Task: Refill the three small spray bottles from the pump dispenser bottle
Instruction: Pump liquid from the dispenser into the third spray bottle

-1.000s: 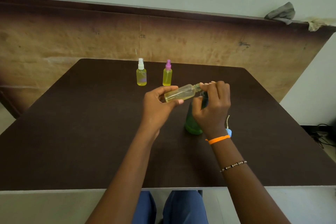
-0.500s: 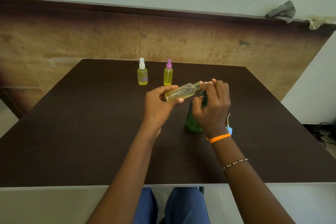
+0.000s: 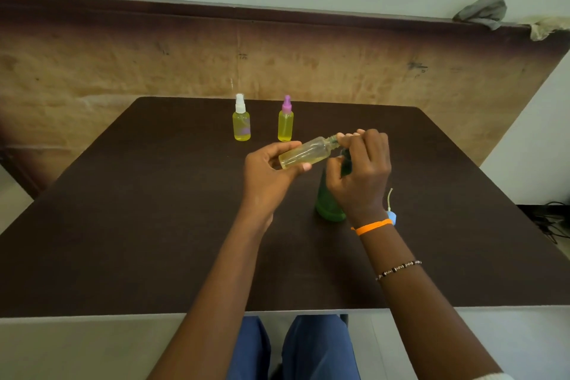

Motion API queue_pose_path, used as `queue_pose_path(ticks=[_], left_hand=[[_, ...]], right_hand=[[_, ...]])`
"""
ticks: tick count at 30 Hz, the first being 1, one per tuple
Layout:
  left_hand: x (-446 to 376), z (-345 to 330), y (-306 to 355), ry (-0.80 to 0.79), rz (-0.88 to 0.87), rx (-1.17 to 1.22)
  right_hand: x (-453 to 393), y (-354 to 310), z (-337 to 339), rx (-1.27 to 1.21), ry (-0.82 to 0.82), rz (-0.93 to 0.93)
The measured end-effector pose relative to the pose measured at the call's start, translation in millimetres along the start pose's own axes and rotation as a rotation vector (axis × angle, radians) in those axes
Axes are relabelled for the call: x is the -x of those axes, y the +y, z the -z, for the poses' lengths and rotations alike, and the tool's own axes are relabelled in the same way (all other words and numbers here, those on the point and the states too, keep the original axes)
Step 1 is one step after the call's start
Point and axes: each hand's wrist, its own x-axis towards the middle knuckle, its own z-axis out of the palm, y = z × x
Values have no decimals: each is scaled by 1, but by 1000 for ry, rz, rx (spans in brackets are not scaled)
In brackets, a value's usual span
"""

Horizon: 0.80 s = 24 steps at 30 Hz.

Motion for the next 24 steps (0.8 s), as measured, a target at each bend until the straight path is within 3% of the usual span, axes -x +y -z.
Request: queue_pose_path(ticks=[24], left_hand=[[-2,1,8,-12,-28,2]], right_hand=[[-17,-7,8,27,-23,-36]])
